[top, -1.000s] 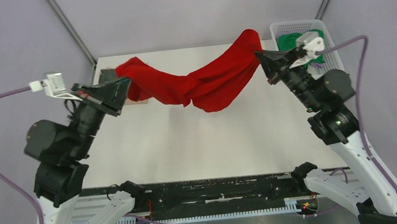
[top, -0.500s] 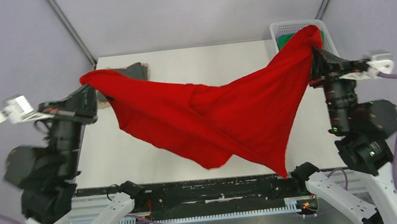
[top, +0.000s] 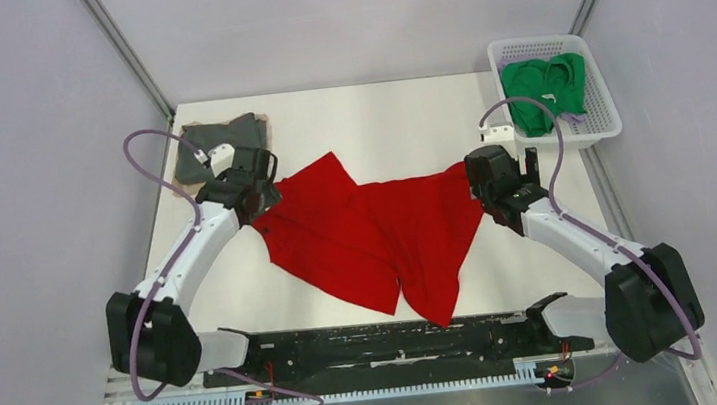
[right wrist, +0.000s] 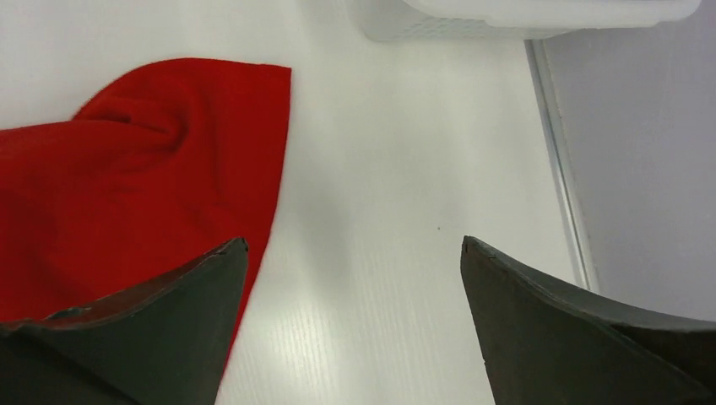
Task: Fold and stack the t-shirts
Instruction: Flatten out the tshirt
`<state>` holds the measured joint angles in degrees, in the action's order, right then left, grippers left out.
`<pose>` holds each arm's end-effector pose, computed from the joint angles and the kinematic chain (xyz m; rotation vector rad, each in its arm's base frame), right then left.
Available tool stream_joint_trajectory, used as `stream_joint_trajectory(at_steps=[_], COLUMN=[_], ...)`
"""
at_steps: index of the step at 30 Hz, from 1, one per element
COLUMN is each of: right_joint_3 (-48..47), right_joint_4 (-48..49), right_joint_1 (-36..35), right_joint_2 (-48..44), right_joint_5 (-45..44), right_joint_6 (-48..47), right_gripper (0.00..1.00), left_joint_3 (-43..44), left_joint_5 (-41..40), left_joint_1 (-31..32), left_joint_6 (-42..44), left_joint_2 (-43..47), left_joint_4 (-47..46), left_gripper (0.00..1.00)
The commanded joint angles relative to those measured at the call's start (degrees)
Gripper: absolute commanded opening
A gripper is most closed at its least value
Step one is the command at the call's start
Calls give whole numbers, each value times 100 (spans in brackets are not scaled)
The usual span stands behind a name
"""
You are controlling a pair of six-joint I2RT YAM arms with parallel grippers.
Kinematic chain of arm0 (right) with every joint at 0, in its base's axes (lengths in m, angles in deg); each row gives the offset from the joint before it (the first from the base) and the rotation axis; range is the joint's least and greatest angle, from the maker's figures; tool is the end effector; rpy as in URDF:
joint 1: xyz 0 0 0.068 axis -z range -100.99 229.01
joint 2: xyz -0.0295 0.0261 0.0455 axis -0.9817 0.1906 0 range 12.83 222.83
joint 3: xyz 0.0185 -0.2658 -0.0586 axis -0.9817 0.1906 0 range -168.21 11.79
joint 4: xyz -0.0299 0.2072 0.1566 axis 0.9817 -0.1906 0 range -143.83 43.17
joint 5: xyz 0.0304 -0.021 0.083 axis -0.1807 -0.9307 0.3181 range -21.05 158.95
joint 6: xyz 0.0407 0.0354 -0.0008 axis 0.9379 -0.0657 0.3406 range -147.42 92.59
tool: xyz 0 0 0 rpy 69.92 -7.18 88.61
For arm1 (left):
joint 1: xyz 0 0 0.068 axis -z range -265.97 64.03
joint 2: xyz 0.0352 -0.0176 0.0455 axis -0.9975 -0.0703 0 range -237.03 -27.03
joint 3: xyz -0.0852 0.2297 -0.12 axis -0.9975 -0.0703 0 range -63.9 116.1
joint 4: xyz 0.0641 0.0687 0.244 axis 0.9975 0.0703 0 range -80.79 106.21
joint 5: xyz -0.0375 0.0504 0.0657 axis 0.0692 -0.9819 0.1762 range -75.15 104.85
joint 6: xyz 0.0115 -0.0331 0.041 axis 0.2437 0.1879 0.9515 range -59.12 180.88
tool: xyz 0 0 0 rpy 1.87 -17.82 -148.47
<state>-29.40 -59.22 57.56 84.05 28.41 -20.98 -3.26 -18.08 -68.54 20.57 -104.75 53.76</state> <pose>0.2426 0.0706 0.2246 0.0654 2.1555 -0.5367 0.2587 -0.0610 0.2655 -0.6578 2.3378 0.3312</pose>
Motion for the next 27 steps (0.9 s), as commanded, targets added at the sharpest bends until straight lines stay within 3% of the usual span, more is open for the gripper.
stream_joint_trajectory(at_steps=[1, 9, 15, 22, 27], right_joint_3=[14, 761, 1159, 1249, 1408], right_joint_4=[500, 124, -692, -1508, -1357], right_joint_1=[10, -170, -1639, -3952, -4431], right_joint_2=[-528, -1603, -1729, -1365, -1151], right_joint_5=[428, 3191, 4566, 4089, 3903], right_joint_6=[470, 442, 320, 600, 903], right_gripper=[98, 98, 95, 91, 91], left_joint_3=[-90, -581, -1014, -46, 1236], left_joint_5=[635, 2019, 2708, 2559, 2472], left_joint_1=[19, 92, 360, 368, 397], left_joint_6=[55, -66, -40, 239, 653], left_joint_2=[998, 1489, 1373, 341, -1177], left_joint_4=[-787, -914, -1483, -1620, -1428], left_gripper=[100, 100, 100, 100, 100])
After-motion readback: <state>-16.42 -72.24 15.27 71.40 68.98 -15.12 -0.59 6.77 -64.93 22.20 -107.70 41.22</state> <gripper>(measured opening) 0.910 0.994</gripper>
